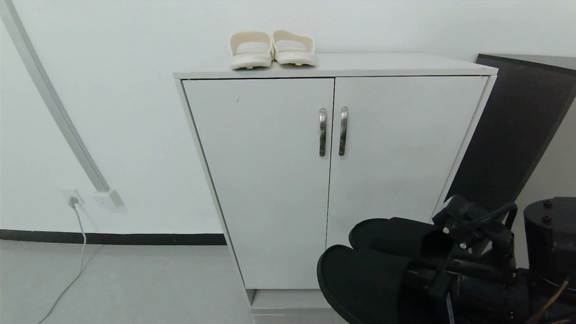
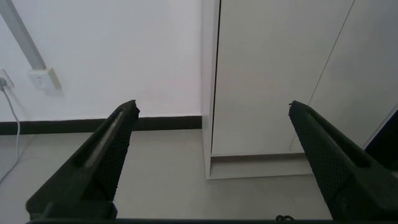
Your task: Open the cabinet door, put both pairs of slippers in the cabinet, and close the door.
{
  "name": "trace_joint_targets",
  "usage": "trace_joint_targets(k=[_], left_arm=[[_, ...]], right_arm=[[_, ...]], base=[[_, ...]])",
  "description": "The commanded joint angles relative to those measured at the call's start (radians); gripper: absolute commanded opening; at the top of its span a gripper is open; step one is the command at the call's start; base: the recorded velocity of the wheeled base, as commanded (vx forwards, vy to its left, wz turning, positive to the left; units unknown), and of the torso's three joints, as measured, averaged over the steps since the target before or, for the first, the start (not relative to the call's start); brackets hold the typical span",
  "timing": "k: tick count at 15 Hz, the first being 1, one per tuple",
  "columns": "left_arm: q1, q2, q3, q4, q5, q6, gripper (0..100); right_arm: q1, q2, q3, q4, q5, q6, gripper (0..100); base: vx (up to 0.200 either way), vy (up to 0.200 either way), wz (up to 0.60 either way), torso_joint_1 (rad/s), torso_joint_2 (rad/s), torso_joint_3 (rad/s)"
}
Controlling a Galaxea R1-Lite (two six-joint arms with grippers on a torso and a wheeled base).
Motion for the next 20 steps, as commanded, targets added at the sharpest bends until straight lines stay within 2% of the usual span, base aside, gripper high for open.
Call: trace_joint_targets(k=[1, 7, 8, 10, 12, 13, 14, 15, 17, 18, 19, 20], left_arm=[[0.000, 0.001, 0.000, 0.000, -0.001, 0.013, 100], [-0.001, 0.080, -0.006, -0.002, -0.004, 0.027, 100], [-0.007, 0.124, -0.021, -0.003, -0.021, 0.027, 100], [-0.014, 0.262, -0.169, -0.006, -0.105, -0.047, 100], [-0.017, 0.457, -0.274, -0.009, -0.303, -0.053, 100], [-0.018, 0.534, -0.296, -0.028, -0.387, -0.053, 100], [-0.020, 0.609, -0.305, -0.072, -0.446, -0.054, 100], [-0.038, 0.713, -0.314, -0.169, -0.478, -0.058, 100], [-0.122, 0.848, -0.330, -0.335, -0.475, -0.082, 100], [-0.207, 0.916, -0.368, -0.399, -0.441, -0.119, 100], [-0.253, 0.942, -0.397, -0.400, -0.419, -0.133, 100], [-0.346, 1.001, -0.457, -0.405, -0.380, -0.157, 100]], right_arm=[[0.001, 0.000, 0.003, -0.001, 0.000, -0.004, 0], [0.001, -0.001, 0.009, -0.001, 0.000, -0.006, 0], [0.001, -0.001, 0.009, -0.003, 0.000, -0.004, 0], [-0.001, -0.001, 0.012, -0.003, 0.000, -0.004, 0], [-0.001, -0.001, 0.017, -0.017, 0.002, -0.006, 0], [-0.001, -0.001, 0.028, -0.032, 0.002, -0.004, 0], [-0.001, 0.000, 0.034, -0.050, 0.002, -0.004, 0], [-0.001, 0.002, 0.040, -0.064, 0.002, -0.004, 0], [-0.001, 0.003, 0.040, -0.066, 0.002, -0.004, 0], [-0.001, 0.003, 0.040, -0.066, 0.002, -0.004, 0], [-0.001, 0.003, 0.040, -0.066, 0.002, -0.004, 0], [-0.001, 0.003, 0.040, -0.066, 0.003, -0.004, 0]], base=[[0.000, 0.000, 0.00, -0.002, 0.20, 0.198], [0.000, 0.000, 0.00, 0.000, 0.03, 0.025], [0.000, 0.000, 0.00, 0.000, 0.00, 0.000], [0.000, 0.000, 0.00, 0.000, 0.00, 0.000], [0.000, 0.000, 0.00, 0.000, 0.00, 0.000], [0.000, 0.000, 0.00, 0.000, 0.00, 0.000], [0.000, 0.000, 0.00, 0.000, 0.00, 0.000], [0.000, 0.000, 0.00, 0.000, 0.00, 0.000], [0.000, 0.000, 0.00, 0.000, 0.00, 0.000], [0.000, 0.000, 0.00, 0.000, 0.00, 0.000], [0.000, 0.000, 0.00, 0.000, 0.00, 0.000], [0.000, 0.000, 0.00, 0.000, 0.00, 0.000]])
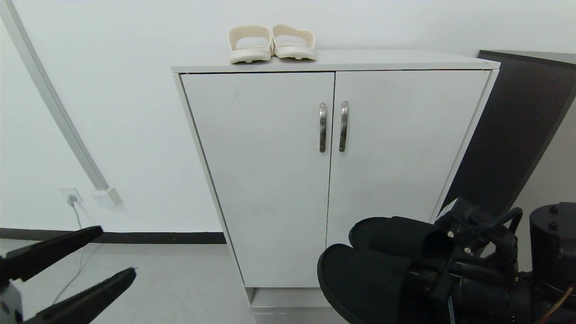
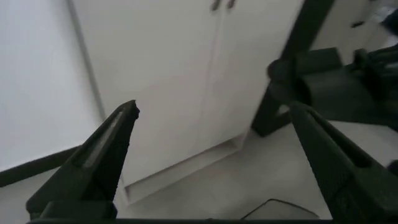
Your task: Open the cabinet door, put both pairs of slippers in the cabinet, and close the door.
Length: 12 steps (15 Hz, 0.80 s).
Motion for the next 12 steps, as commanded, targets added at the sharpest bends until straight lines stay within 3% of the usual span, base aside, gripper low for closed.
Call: trace_joint_targets(k=[1, 7, 10, 12], left_arm=[[-0.166, 0.211, -0.116, -0.044, 0.047, -0.034, 100], [-0.476, 0.584, -0.393, -0.187, 0.254, -0.031, 100], [-0.510, 0.767, -0.538, -0.267, 0.268, -0.028, 100], [-0.511, 0.859, -0.643, -0.267, 0.257, -0.029, 100]], right_arm=[[0.000, 0.004, 0.000, 0.000, 0.000, 0.000, 0], [-0.001, 0.009, -0.006, -0.001, -0.001, 0.000, 0], [-0.001, 0.007, -0.005, -0.001, -0.001, 0.000, 0], [-0.003, 0.006, -0.005, -0.001, -0.001, 0.000, 0]], base=[[0.000, 0.000, 0.00, 0.000, 0.00, 0.000], [0.000, 0.000, 0.00, 0.000, 0.00, 0.000], [0.000, 0.000, 0.00, 0.000, 0.00, 0.000], [0.000, 0.000, 0.00, 0.000, 0.00, 0.000]])
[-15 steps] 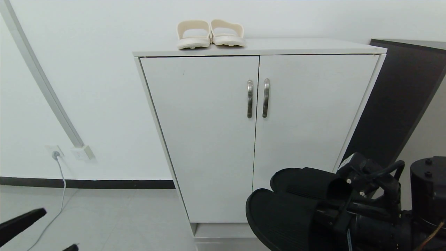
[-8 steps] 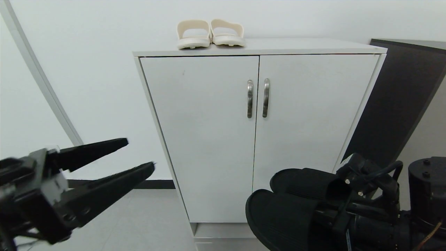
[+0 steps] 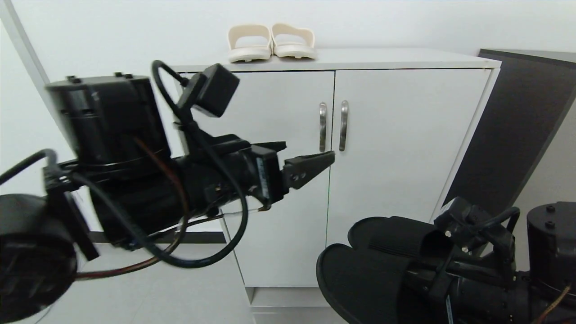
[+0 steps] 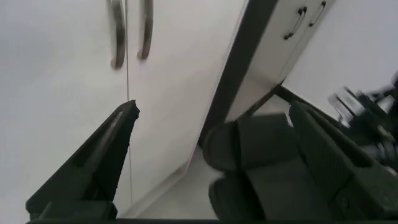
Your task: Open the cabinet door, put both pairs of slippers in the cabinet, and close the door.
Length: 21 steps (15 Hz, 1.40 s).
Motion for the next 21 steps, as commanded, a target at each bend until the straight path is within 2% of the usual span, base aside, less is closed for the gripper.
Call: trace_joint_targets(k=[1, 3, 4, 5, 6, 8, 9, 11, 12, 14, 16, 19, 21], left_arm=[[-0.016, 0.189, -0.151, -0.005, -0.005, 0.000, 100], [-0.015, 0.281, -0.260, -0.002, -0.032, -0.002, 100], [-0.015, 0.295, -0.277, 0.003, -0.047, -0.002, 100], [-0.010, 0.318, -0.323, 0.032, -0.100, -0.008, 100], [0.011, 0.330, -0.367, 0.082, -0.181, -0.026, 100], [0.047, 0.349, -0.426, 0.105, -0.294, -0.091, 100], [0.060, 0.362, -0.464, 0.109, -0.353, -0.134, 100], [0.093, 0.381, -0.516, 0.113, -0.446, -0.203, 100], [0.102, 0.391, -0.545, 0.132, -0.468, -0.230, 100], [0.106, 0.433, -0.614, 0.158, -0.459, -0.240, 100], [0.105, 0.473, -0.660, 0.161, -0.388, -0.237, 100], [0.108, 0.474, -0.665, 0.170, -0.374, -0.235, 100], [0.111, 0.474, -0.671, 0.184, -0.339, -0.233, 100]], right_arm=[[-0.002, 0.001, 0.001, 0.000, 0.000, 0.000, 0], [-0.002, 0.002, 0.001, 0.000, 0.002, 0.000, 0], [-0.002, 0.002, 0.001, 0.000, 0.002, 0.000, 0], [-0.002, 0.002, 0.001, 0.000, 0.002, 0.000, 0], [-0.002, 0.002, 0.001, 0.000, 0.002, 0.000, 0], [-0.002, 0.004, 0.001, 0.000, 0.002, 0.000, 0], [-0.002, 0.004, 0.001, 0.000, 0.002, 0.000, 0], [-0.002, 0.002, 0.003, 0.002, 0.002, 0.000, 0], [-0.002, 0.004, 0.003, 0.002, 0.002, 0.000, 0], [-0.002, 0.005, 0.003, 0.002, 0.002, 0.000, 0], [-0.002, 0.005, 0.004, 0.002, 0.002, 0.000, 0], [-0.002, 0.014, 0.003, 0.002, 0.003, 0.000, 0], [-0.002, 0.017, 0.004, 0.000, 0.003, 0.000, 0]], base=[[0.000, 0.000, 0.00, 0.000, 0.00, 0.000], [0.000, 0.000, 0.00, 0.000, 0.00, 0.000], [0.000, 0.000, 0.00, 0.000, 0.00, 0.000], [0.000, 0.000, 0.00, 0.000, 0.00, 0.000], [0.000, 0.000, 0.00, 0.000, 0.00, 0.000], [0.000, 0.000, 0.00, 0.000, 0.00, 0.000], [0.000, 0.000, 0.00, 0.000, 0.00, 0.000], [0.000, 0.000, 0.00, 0.000, 0.00, 0.000], [0.000, 0.000, 0.00, 0.000, 0.00, 0.000], [0.000, 0.000, 0.00, 0.000, 0.00, 0.000], [0.000, 0.000, 0.00, 0.000, 0.00, 0.000], [0.000, 0.000, 0.00, 0.000, 0.00, 0.000], [0.000, 0.000, 0.00, 0.000, 0.00, 0.000]])
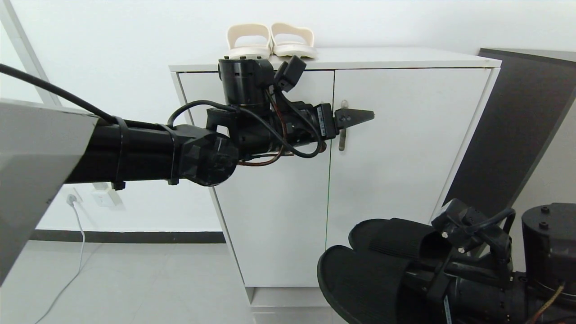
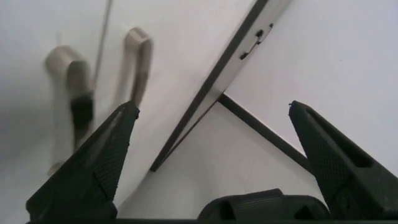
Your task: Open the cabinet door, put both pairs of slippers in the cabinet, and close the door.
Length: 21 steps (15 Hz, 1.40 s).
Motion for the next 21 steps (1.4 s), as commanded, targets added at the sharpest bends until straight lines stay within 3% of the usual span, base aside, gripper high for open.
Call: trace_joint_targets(k=[1, 7, 15, 16, 21], left_arm=[[0.002, 0.002, -0.012, 0.002, 0.010, 0.000, 100], [0.004, 0.048, -0.062, 0.041, 0.068, 0.051, 100], [-0.003, 0.086, -0.093, 0.039, 0.073, 0.055, 100], [-0.003, 0.086, -0.092, 0.039, 0.073, 0.054, 0], [-0.006, 0.077, -0.082, 0.038, 0.071, 0.054, 0]], right_arm=[[0.000, 0.006, 0.001, 0.000, 0.001, 0.000, 0], [0.000, 0.006, 0.002, 0.000, 0.000, 0.000, 0], [0.000, 0.004, 0.004, 0.000, 0.000, 0.000, 0], [0.002, 0.004, 0.004, 0.000, 0.000, 0.000, 0], [0.002, 0.003, 0.008, 0.000, 0.001, 0.000, 0]], base=[[0.000, 0.000, 0.00, 0.000, 0.00, 0.000], [0.000, 0.000, 0.00, 0.000, 0.00, 0.000], [0.000, 0.000, 0.00, 0.000, 0.00, 0.000], [0.000, 0.000, 0.00, 0.000, 0.00, 0.000], [0.000, 0.000, 0.00, 0.000, 0.00, 0.000]])
